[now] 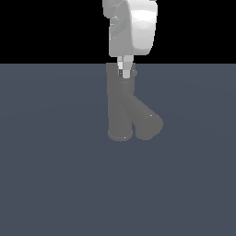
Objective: Turn on the faucet by rotating a designated handle.
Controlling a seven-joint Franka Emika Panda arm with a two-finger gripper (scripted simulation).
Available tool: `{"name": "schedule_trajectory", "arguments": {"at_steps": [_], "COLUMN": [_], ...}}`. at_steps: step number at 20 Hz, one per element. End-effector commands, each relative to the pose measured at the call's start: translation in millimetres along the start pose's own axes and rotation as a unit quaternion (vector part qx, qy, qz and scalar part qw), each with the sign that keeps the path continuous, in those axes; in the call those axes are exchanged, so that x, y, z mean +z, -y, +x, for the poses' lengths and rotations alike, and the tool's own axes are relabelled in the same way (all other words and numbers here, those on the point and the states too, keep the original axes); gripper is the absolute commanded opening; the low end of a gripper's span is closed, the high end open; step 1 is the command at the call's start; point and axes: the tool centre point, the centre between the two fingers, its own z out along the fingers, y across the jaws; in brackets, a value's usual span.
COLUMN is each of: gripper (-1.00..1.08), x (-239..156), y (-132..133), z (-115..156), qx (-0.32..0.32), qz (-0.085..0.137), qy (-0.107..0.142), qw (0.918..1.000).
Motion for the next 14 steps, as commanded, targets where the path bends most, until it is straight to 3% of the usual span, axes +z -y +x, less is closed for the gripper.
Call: {"name": "schedule_trajectory", "arguments": {"at_steps": [1,9,10,11,14], "gripper": [-1.0,-1.0,-1.0,-1.0,-1.0], "x": [0,-1,-1,0,0], "y": [-4,-6,-6,3,10], "z": [31,79,79,47,57], "qx": [0.016,0.021,0.021,-0.006,-0.004], "qz": [0.002,0.001,0.001,-0.001,-0.001], "qy": [-0.001,-0.001,-0.001,0.0,0.0], "qw": [0.9999,0.9998,0.9998,1.0,1.0]}}
